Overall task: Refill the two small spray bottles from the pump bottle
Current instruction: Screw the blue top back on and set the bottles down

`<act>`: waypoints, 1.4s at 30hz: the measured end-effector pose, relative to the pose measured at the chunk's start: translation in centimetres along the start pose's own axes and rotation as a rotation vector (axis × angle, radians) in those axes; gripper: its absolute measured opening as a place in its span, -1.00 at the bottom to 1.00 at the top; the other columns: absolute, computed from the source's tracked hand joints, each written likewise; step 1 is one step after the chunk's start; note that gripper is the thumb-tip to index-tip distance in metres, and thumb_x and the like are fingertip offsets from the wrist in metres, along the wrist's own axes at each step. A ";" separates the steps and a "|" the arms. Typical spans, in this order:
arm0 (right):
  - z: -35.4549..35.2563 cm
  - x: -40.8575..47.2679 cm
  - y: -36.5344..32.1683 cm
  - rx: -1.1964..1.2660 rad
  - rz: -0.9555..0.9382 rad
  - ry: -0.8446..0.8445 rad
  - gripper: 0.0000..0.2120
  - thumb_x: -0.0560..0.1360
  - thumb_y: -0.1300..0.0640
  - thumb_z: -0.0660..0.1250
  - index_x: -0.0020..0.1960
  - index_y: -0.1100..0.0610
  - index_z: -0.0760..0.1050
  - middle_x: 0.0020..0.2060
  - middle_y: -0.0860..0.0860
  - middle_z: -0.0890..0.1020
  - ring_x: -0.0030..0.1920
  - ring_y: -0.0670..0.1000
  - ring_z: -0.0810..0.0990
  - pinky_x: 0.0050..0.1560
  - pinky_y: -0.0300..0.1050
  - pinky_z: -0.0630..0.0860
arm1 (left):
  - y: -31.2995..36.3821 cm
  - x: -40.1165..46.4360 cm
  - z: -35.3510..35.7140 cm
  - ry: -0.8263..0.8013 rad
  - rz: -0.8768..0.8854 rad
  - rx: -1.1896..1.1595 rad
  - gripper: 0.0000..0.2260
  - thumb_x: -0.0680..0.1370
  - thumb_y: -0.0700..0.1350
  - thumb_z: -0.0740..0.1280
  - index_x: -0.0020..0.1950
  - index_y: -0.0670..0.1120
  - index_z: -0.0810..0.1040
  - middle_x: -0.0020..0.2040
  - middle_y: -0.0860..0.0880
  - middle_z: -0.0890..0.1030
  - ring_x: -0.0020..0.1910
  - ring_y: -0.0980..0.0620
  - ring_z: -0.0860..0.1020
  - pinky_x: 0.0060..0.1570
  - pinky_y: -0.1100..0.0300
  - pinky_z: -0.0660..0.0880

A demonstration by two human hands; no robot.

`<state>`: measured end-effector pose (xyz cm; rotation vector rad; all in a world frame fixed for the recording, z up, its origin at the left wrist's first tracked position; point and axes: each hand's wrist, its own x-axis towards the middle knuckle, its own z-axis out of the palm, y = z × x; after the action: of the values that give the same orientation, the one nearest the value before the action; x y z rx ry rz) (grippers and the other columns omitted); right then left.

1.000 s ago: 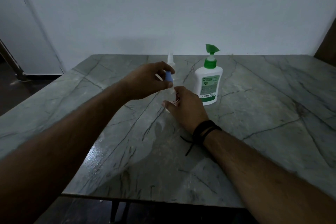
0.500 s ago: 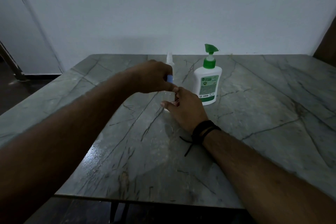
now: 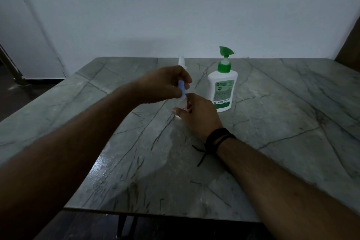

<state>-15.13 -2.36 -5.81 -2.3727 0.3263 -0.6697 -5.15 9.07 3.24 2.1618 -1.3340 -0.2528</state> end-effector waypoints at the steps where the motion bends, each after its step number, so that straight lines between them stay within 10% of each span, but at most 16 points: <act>1: 0.0 0.0 0.0 -0.001 0.004 0.002 -0.67 0.52 -0.09 0.43 0.11 0.13 0.53 -0.25 -0.15 0.42 -0.16 -0.09 0.44 -0.26 -0.27 0.27 | -0.1 -0.1 0.1 0.025 0.009 0.035 -0.67 0.48 -0.14 0.46 0.21 0.01 0.50 0.10 0.07 0.57 0.04 0.15 0.58 -0.02 0.29 0.49; 14: 0.0 0.0 -0.1 0.019 0.016 0.012 -0.63 0.51 -0.12 0.43 0.17 0.11 0.55 -0.17 -0.07 0.54 -0.13 -0.06 0.51 -0.11 -0.19 0.39 | -1.5 -0.8 2.5 0.282 0.006 -0.003 -0.58 0.42 0.06 0.51 0.17 -0.02 0.44 -0.04 0.08 0.54 -0.12 0.16 0.56 -0.20 0.32 0.49; 20: -0.1 0.0 -0.2 0.055 -0.022 0.005 -0.69 0.53 -0.07 0.42 0.16 0.10 0.58 -0.03 0.01 0.67 -0.04 -0.01 0.59 0.00 -0.13 0.49 | -2.0 -1.1 2.9 0.274 0.034 -0.151 -0.72 0.52 -0.19 0.41 0.16 -0.07 0.41 0.05 0.04 0.59 0.05 0.18 0.58 -0.01 0.26 0.53; 31: 0.2 0.0 0.0 0.007 -0.005 0.046 -0.65 0.52 -0.09 0.42 0.18 0.11 0.54 -0.25 -0.12 0.47 -0.16 -0.06 0.49 -0.12 -0.17 0.34 | -2.4 -1.4 4.4 0.433 -0.108 -0.061 -0.72 0.43 0.15 0.47 -0.06 -0.03 0.59 -0.16 0.08 0.62 -0.16 0.20 0.57 -0.26 0.36 0.39; 42: -0.5 -0.4 -0.8 0.011 -0.031 0.006 -0.62 0.53 -0.07 0.41 0.28 0.07 0.52 -0.11 -0.08 0.54 -0.04 -0.02 0.56 -0.06 -0.17 0.41 | -2.8 -1.7 5.6 0.484 -0.074 -0.090 -0.69 0.52 0.09 0.40 0.15 -0.07 0.60 -0.01 0.08 0.61 -0.09 0.25 0.54 -0.17 0.44 0.35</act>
<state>-15.66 -1.85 -5.16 -2.3704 0.2879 -0.6916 -6.36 9.31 -3.15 2.0265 -0.9493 0.1726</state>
